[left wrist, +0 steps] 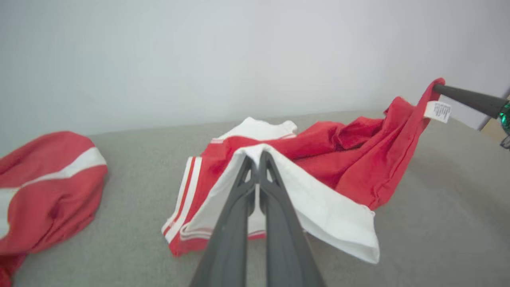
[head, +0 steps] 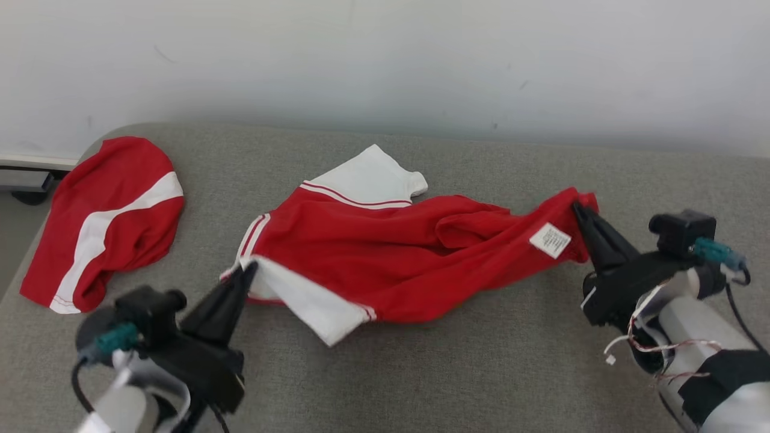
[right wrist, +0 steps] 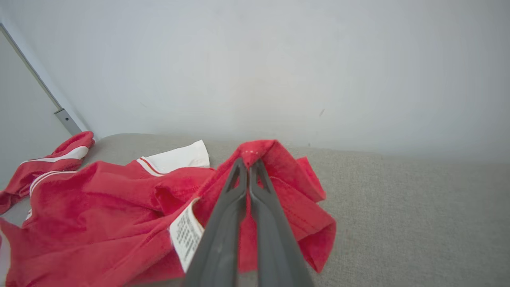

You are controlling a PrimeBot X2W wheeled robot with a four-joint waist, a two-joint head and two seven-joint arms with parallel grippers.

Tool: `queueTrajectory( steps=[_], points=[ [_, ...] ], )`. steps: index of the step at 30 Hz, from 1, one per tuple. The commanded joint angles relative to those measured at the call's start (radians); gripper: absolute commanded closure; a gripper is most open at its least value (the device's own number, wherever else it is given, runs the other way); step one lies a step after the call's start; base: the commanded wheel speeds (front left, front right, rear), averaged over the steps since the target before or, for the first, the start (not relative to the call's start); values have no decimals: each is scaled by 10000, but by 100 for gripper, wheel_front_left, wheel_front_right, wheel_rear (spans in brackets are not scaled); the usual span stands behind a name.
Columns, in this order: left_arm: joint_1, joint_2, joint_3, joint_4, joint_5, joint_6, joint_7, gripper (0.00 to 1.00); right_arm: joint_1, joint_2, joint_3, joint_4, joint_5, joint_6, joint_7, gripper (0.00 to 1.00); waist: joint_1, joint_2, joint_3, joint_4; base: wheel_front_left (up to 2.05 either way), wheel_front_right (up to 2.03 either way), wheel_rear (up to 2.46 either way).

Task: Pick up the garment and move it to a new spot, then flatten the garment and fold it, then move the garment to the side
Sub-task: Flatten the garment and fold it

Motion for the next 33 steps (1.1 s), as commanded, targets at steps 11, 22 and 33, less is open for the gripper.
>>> queueTrajectory(
  steps=[11,22,33],
  points=[
    [-4273,1090,-284,-592,-2072,-190,937,100,-3574,-888,1073,-358,877,-8,987,100,-1,-1,1280,-888,0,0,0],
    [-9717,1918,-1199,2038,-3381,-183,1290,100,-8074,-412,1206,2057,1913,-6,1886,100,-1,-1,3219,-1820,0,0,0],
    [-13508,1497,-1706,4541,-2711,-133,835,100,-11575,177,963,4853,1364,-8,1100,100,-1,-1,4310,-2348,0,0,0]
  ],
)
